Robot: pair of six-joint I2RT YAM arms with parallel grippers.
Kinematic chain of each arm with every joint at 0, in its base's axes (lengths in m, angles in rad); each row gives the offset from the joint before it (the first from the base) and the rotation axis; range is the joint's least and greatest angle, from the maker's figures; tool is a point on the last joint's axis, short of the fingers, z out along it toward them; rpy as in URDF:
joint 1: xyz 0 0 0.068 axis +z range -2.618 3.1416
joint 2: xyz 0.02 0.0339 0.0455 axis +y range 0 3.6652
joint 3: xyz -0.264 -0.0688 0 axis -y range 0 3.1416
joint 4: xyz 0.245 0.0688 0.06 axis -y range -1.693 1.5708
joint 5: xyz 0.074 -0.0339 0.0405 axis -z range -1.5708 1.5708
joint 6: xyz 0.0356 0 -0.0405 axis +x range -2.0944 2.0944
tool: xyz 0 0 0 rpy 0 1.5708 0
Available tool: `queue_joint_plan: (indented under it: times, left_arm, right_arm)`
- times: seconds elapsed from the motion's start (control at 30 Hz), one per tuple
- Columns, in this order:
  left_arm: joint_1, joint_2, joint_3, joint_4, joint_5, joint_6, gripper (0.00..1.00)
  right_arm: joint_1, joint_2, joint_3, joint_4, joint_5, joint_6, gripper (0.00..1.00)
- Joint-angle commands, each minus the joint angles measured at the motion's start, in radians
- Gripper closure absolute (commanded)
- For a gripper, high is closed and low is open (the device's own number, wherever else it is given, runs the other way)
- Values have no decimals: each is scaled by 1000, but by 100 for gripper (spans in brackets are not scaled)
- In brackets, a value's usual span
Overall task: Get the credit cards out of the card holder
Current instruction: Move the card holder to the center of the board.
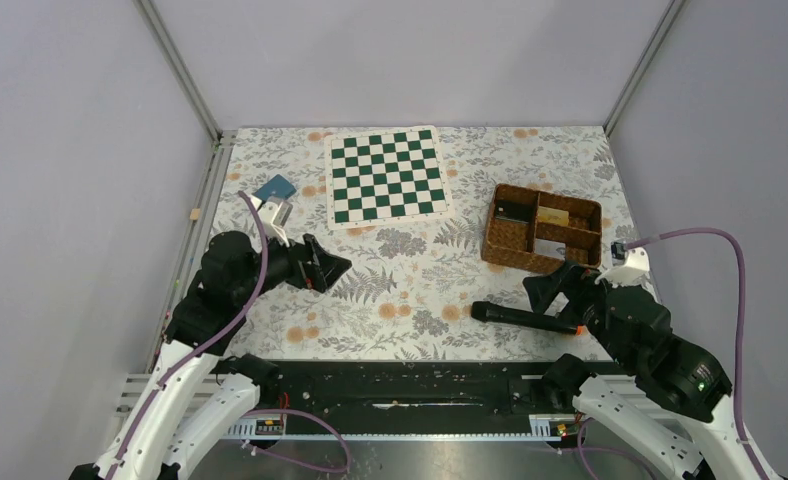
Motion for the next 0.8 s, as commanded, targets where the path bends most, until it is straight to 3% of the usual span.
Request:
queue_joint_plan:
  times: [0.0, 0.2, 0.4, 0.53, 0.77]
  left_arm:
    - [-1, -10, 23, 43, -44, 0, 1]
    - [-2, 0, 0, 20, -226, -10, 1]
    - [33, 204, 135, -137, -479, 3, 1]
    - [184, 414, 294, -216, -298, -17, 1]
    - [466, 694, 390, -121, -216, -52, 4]
  right_arm:
    - [-6, -18, 20, 16, 3, 20, 0]
    - [-5, -20, -15, 52, -27, 8, 1]
    - [-6, -54, -53, 106, -98, -34, 0]
    - [-5, -123, -103, 186, -186, -72, 1]
    - [-6, -206, -144, 316, -281, -85, 2]
